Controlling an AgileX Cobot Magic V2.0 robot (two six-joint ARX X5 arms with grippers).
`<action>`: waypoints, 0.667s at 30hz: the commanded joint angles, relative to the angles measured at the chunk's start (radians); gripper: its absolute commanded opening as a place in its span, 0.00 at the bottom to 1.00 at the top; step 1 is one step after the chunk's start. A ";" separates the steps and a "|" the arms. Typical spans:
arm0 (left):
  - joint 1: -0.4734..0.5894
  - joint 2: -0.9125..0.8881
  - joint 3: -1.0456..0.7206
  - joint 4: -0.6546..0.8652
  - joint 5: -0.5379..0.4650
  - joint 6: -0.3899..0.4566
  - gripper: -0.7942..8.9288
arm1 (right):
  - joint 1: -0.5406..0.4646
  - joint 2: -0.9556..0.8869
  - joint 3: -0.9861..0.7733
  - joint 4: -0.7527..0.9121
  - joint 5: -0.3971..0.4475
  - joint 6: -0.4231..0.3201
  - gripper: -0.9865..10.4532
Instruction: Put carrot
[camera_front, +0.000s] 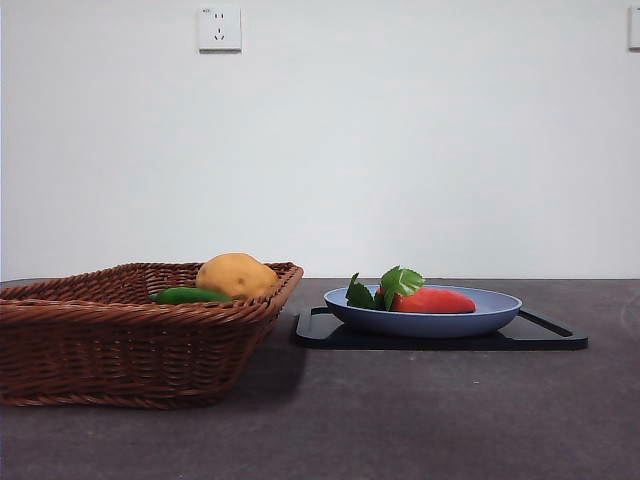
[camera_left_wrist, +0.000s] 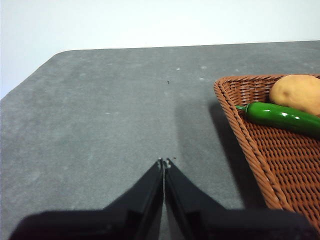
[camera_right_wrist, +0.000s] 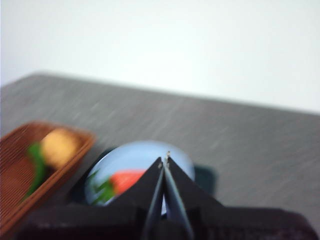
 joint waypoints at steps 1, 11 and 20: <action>0.003 -0.003 -0.005 -0.003 -0.003 -0.007 0.09 | -0.088 -0.049 -0.072 0.062 -0.024 -0.031 0.10; 0.003 -0.003 -0.005 -0.003 -0.003 -0.007 0.09 | -0.470 -0.160 -0.408 0.320 -0.367 0.009 0.10; 0.003 -0.003 -0.005 -0.003 -0.003 -0.007 0.09 | -0.509 -0.203 -0.501 0.317 -0.364 0.031 0.10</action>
